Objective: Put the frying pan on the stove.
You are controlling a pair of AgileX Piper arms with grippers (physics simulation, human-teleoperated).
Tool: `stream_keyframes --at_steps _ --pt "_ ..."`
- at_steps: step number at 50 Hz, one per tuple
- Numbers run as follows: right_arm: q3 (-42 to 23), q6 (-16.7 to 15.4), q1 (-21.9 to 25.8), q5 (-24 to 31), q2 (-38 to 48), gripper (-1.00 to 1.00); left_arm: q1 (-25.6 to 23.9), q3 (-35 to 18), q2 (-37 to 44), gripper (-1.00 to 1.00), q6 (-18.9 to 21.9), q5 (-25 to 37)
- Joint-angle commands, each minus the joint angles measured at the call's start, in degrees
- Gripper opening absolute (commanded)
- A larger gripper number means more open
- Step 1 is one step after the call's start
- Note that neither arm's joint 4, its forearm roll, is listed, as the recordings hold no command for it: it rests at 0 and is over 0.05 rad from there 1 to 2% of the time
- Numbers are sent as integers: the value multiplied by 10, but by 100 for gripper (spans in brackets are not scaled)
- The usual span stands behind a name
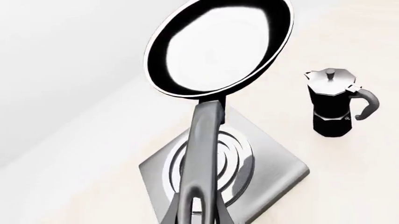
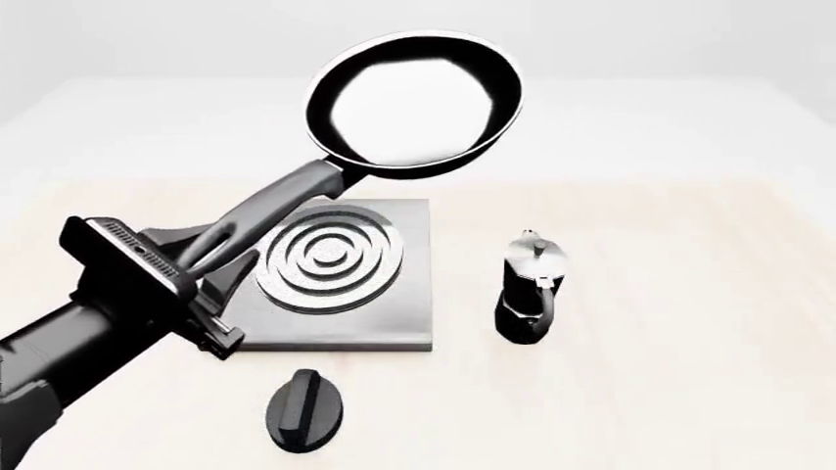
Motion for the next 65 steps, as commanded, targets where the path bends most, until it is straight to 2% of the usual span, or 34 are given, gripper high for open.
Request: stream_keyframes --at_steps 1,23,46,65 --pt "-3 3 -2 2 0 100 21 16 -78 -100 -15 56" --pt "-6 1 0 5 0 100 21 44 -128 -100 -12 117" --pt "-15 2 0 11 0 100 74 76 -196 -100 9 191" --pt "-9 3 -1 6 0 100 89 96 -198 -100 4 190"
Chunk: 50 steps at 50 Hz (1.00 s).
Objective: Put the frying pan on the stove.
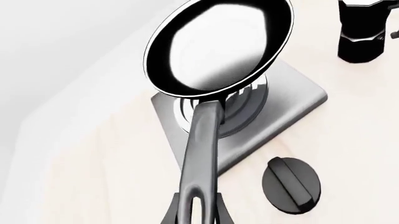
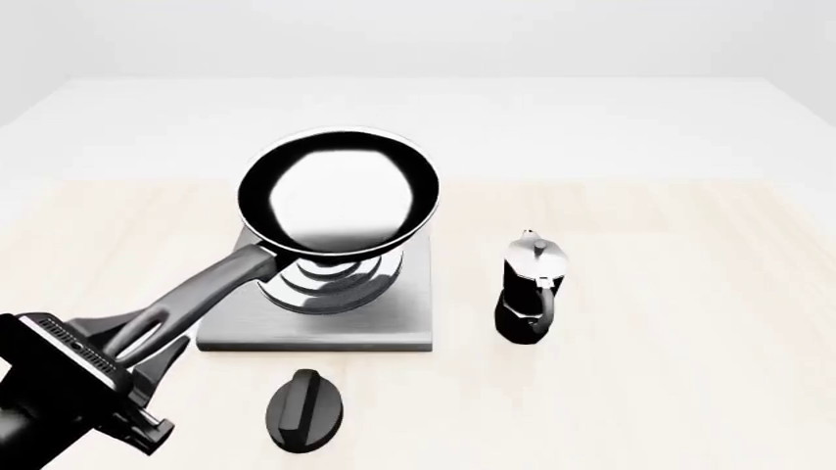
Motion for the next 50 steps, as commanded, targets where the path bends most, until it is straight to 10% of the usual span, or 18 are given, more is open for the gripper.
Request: stream_keyframes --at_steps 1,50 --pt "3 -1 1 -3 0 100 8 -2 -10 -100 27 0" --pt "0 -3 2 0 0 100 56 55 71 -100 1 -97"
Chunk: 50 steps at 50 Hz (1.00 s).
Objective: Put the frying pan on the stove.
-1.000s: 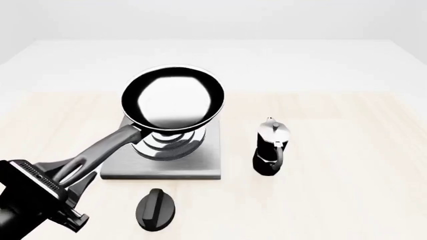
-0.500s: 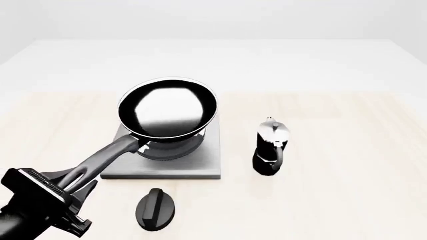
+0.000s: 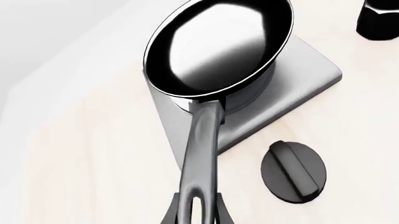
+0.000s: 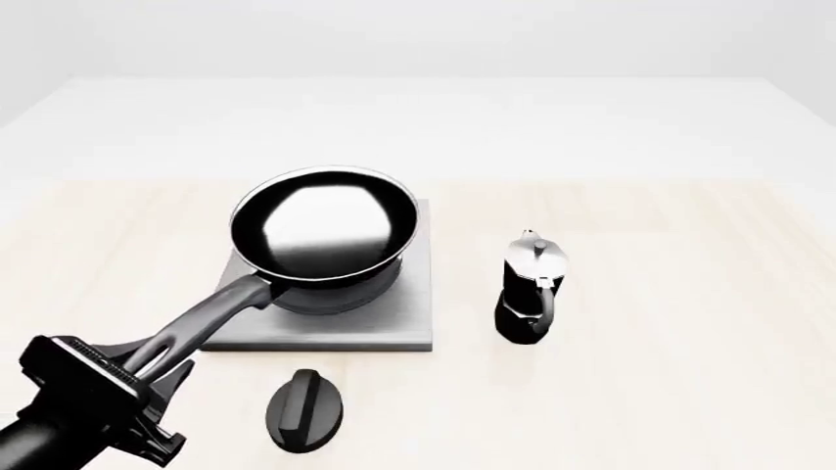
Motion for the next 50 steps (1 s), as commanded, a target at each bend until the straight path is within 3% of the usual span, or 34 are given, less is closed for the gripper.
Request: stream_keyframes --at_steps 1,24,50 --pt "0 0 0 0 0 100 16 -6 12 -100 18 -24" --pt "-6 -1 0 4 0 100 9 14 72 -100 5 -87" --pt "-8 -1 0 7 0 100 33 26 81 -100 10 -97"
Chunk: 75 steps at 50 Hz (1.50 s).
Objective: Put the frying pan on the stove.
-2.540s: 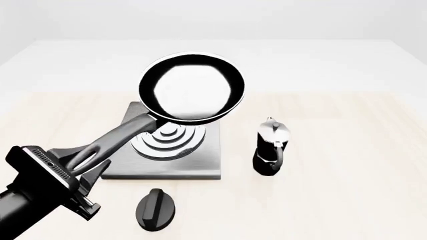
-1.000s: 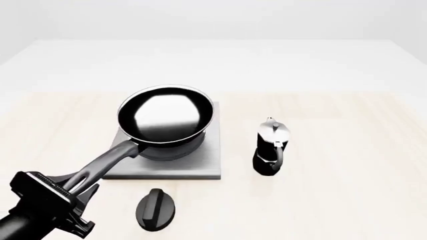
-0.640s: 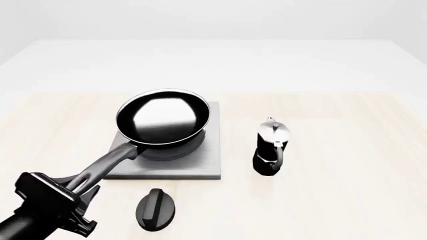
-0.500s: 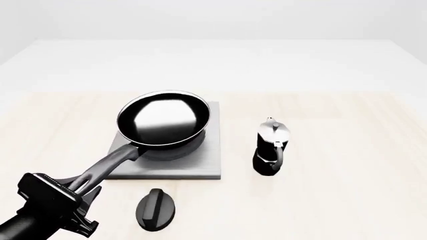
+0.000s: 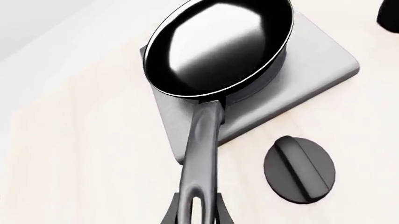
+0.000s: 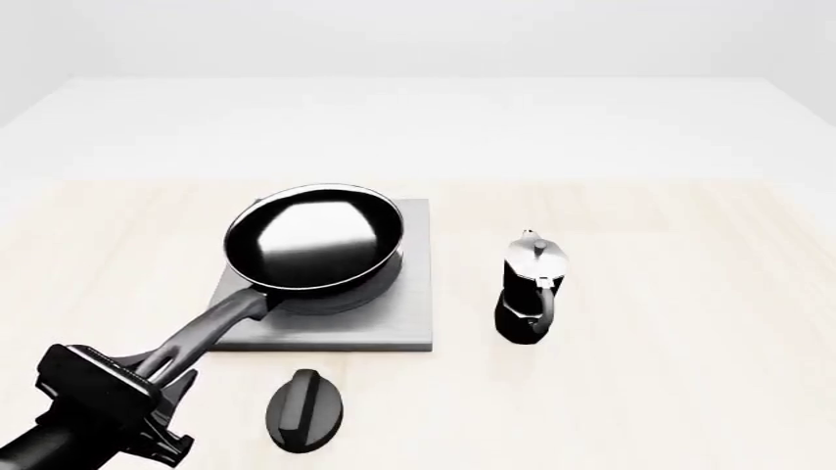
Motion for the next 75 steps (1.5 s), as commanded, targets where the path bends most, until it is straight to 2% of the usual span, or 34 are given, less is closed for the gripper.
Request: stream_keyframes --at_steps 1,18,31,44,45,54,58,62,66,67,74,75 --pt "-3 0 0 3 0 100 5 -9 4 100 -12 -11" --pt "-3 2 -2 4 0 100 -1 -15 8 100 -12 -6" --pt "-5 1 -1 5 0 100 -32 -76 -91 100 -31 112" --pt "-7 1 0 7 0 100 -28 -138 -147 100 -15 179" --pt "-7 1 0 6 0 100 -21 -160 -162 100 -15 194" --pt "-5 0 0 5 0 100 5 -242 -197 100 16 234" --pt "-7 -1 0 7 0 100 28 -278 -208 100 5 236" --pt "-7 -1 0 7 0 100 36 -292 -218 100 7 236" --pt "-6 0 0 6 0 100 66 -311 -232 100 -3 228" --pt "-5 -1 0 5 0 100 99 -325 -238 100 -15 214" --pt "-7 0 -1 7 0 100 161 -355 -244 100 -37 172" --pt "-6 0 -1 6 0 100 171 -363 -241 100 -54 171"
